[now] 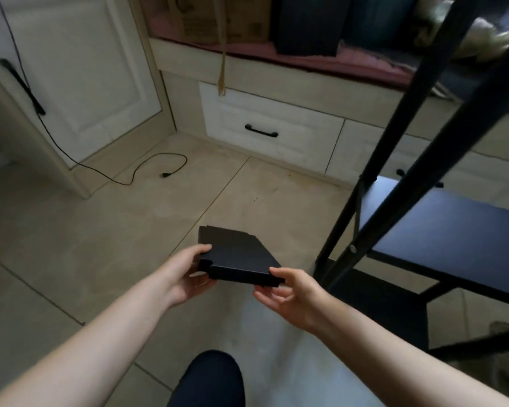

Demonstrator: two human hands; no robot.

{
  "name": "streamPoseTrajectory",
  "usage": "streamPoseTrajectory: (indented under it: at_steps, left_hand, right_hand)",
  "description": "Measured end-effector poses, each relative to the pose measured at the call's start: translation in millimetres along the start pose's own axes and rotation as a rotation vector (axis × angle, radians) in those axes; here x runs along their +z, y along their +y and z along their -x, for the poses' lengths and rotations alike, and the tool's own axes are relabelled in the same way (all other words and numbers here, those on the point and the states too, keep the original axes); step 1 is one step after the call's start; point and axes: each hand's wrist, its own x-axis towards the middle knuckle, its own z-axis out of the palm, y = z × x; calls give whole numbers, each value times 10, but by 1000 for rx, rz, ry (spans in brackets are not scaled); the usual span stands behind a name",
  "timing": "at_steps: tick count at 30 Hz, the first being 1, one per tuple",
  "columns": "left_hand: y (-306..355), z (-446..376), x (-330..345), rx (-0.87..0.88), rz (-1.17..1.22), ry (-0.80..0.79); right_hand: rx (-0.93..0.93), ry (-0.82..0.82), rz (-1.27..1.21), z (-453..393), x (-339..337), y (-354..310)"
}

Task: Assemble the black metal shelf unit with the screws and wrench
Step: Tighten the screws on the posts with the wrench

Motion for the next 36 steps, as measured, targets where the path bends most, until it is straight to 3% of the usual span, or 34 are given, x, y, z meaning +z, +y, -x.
streamPoseTrajectory:
  at_steps: [11, 24, 33, 36]
  left_hand:
    - [580, 1378, -59, 158, 100, -86]
    - [782, 2380, -15, 198, 228, -212]
    - [793, 2813, 229, 165, 34, -409]
    - [759, 2931, 334, 158, -130, -483]
  right_hand:
    - [-75, -198, 24, 1576, 68, -264]
    - [-224, -258, 229, 3073, -630, -573]
    - [-417, -325, 318, 3683, -1152, -894]
    - [-478, -310, 351, 3881, -1235, -988]
